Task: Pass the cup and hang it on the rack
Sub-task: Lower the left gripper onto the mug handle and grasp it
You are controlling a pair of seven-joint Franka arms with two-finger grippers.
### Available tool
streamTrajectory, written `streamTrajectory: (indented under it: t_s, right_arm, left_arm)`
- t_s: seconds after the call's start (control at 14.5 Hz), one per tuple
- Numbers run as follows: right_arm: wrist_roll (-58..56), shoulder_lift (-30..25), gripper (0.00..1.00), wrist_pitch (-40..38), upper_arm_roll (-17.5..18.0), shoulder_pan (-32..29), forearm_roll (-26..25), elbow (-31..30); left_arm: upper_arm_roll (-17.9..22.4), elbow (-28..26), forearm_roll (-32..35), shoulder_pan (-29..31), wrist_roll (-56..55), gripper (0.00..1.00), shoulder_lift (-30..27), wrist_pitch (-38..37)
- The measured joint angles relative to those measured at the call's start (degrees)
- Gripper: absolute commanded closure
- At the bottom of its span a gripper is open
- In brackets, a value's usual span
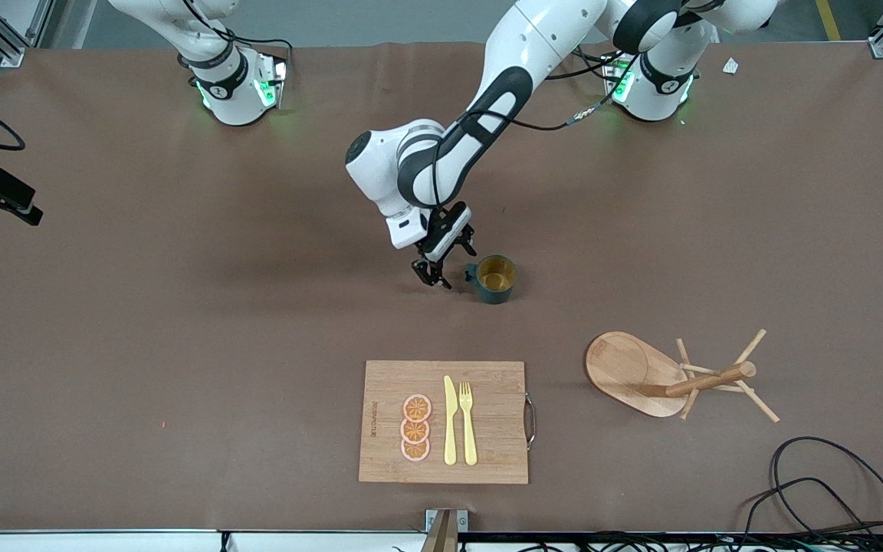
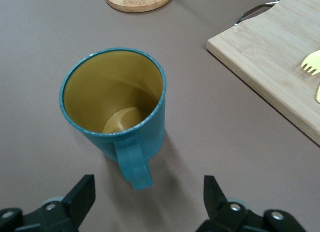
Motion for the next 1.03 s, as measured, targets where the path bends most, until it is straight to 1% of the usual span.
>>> streamTrajectory:
  t_s: [0.28, 0.55, 0.89, 0.96, 1.03]
  right_arm:
    - [0.00, -0.69, 0.00, 0.09, 0.17, 0.00, 0.01, -0.42]
    - [0.00, -0.69, 0.00, 0.25, 0.22, 0.00, 0.01, -0.56]
    - [0.00, -0.69, 0.00, 0.29, 0.22, 0.00, 0.01, -0.65]
    - [0.00, -0.69, 0.00, 0.29, 0.22, 0.00, 0.01, -0.66]
    - [0.00, -0.69, 0.00, 0.29, 0.22, 0.00, 0.01, -0.67]
  left_arm:
    - [1.40, 0.01, 0.00, 0.04, -3.86, 0.15, 1.16, -1.36]
    - [1.60, 0.26, 0.01, -0.21, -6.18, 0.28, 1.55, -1.36]
    - [1.58, 0.54, 0.01, -0.68, -9.04, 0.41, 1.55, -1.36]
    - [1.57, 0.56, 0.00, -0.69, -9.15, 0.50, 1.55, -1.36]
    - [1.57, 0.58, 0.00, -0.69, -9.17, 0.62, 1.55, -1.36]
